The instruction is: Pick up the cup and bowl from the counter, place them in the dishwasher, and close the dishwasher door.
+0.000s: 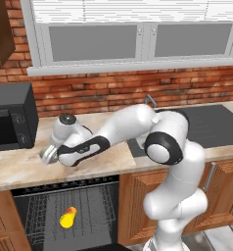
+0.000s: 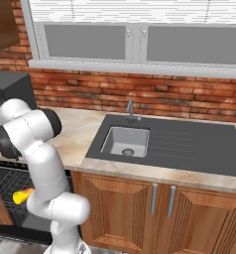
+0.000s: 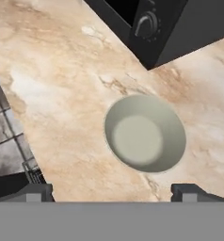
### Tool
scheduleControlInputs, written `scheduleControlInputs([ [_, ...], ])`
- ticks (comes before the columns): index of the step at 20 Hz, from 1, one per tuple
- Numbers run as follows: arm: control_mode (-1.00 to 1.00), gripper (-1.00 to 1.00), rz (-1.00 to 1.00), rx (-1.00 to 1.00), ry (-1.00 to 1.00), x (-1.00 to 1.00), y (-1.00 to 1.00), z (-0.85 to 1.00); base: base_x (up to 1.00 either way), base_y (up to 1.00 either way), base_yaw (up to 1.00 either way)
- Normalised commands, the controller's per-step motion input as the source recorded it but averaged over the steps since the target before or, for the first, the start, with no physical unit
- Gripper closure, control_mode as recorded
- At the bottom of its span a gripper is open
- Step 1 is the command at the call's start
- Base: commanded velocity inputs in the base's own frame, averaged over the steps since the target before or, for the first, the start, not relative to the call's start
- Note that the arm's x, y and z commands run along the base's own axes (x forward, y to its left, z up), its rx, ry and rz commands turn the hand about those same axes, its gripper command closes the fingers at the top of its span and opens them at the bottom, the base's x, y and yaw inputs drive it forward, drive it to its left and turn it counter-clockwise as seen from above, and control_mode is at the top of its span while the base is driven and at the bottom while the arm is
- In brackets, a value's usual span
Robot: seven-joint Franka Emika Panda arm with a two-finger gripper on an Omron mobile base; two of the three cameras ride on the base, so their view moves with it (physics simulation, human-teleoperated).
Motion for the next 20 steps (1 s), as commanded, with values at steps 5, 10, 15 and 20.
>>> scheduleControlInputs([
  [5,-1.0,-1.0,0.01,-0.17,0.04,0.01,0.15,-0.02,0.0,0.0,0.0],
  [10,-1.0,-1.0,0.11,-0.05,0.0,-0.04,0.2,-0.24,0.0,0.0,0.0],
  [15,-1.0,-1.0,0.15,0.0,-0.11,-0.26,0.01,-0.33,0.0,0.0,0.0],
  [20,-1.0,-1.0,0.16,0.0,-0.15,-0.15,-0.03,-0.26,0.0,0.0,0.0],
])
